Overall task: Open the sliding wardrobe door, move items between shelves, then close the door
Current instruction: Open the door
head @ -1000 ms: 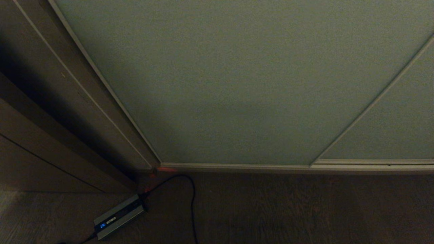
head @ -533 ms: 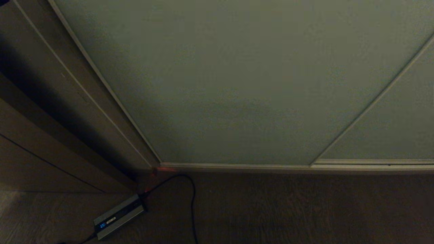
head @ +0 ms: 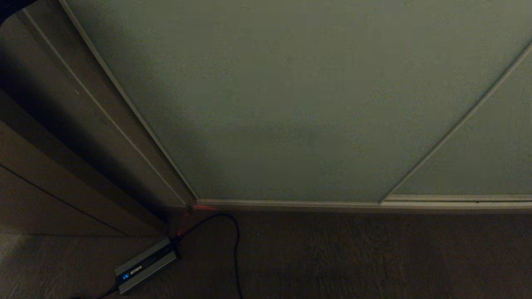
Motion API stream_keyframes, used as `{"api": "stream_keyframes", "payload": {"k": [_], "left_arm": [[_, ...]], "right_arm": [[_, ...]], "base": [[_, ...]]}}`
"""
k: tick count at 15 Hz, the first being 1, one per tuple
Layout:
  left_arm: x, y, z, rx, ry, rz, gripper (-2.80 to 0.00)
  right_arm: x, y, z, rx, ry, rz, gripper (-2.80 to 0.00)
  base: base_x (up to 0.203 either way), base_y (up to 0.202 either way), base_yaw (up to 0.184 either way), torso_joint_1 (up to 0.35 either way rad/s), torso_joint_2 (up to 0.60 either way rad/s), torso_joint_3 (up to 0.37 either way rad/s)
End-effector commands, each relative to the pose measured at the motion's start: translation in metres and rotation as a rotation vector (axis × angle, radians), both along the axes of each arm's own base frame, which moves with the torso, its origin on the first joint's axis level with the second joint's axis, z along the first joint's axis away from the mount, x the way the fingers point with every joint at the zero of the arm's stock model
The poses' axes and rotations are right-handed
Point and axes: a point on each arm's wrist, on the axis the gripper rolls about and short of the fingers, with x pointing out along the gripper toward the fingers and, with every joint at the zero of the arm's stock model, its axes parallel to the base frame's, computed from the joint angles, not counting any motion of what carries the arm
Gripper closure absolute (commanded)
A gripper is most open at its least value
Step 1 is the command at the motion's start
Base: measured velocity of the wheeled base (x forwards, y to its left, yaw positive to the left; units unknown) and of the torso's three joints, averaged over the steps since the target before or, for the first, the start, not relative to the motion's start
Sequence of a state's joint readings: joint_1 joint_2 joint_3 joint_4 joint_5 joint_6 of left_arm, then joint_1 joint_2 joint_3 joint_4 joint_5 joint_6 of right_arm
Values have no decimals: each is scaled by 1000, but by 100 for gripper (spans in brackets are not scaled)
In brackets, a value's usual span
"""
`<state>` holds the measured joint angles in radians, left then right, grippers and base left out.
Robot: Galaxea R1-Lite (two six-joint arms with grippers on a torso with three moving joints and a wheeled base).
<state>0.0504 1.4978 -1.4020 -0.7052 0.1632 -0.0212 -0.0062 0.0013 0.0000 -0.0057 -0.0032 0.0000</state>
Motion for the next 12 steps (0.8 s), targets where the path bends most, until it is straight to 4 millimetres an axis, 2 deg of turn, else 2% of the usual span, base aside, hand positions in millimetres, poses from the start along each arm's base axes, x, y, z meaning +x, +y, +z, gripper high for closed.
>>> {"api": "stream_keyframes", "payload": {"k": [1,10,12], "left_arm": [[9,0,2,-5,-2,8,0],[28,-3,1,-9,39,-6,0],[30,-10,0,-12,54,-37,0]], "right_arm": [[0,0,-1,0,4,0,0],[0,0,-1,0,4,0,0],[0,0,-1,0,3,0,0]], "base": [[0,0,0,0,0,0],[0,0,0,0,0,0],[0,0,0,0,0,0]]}}
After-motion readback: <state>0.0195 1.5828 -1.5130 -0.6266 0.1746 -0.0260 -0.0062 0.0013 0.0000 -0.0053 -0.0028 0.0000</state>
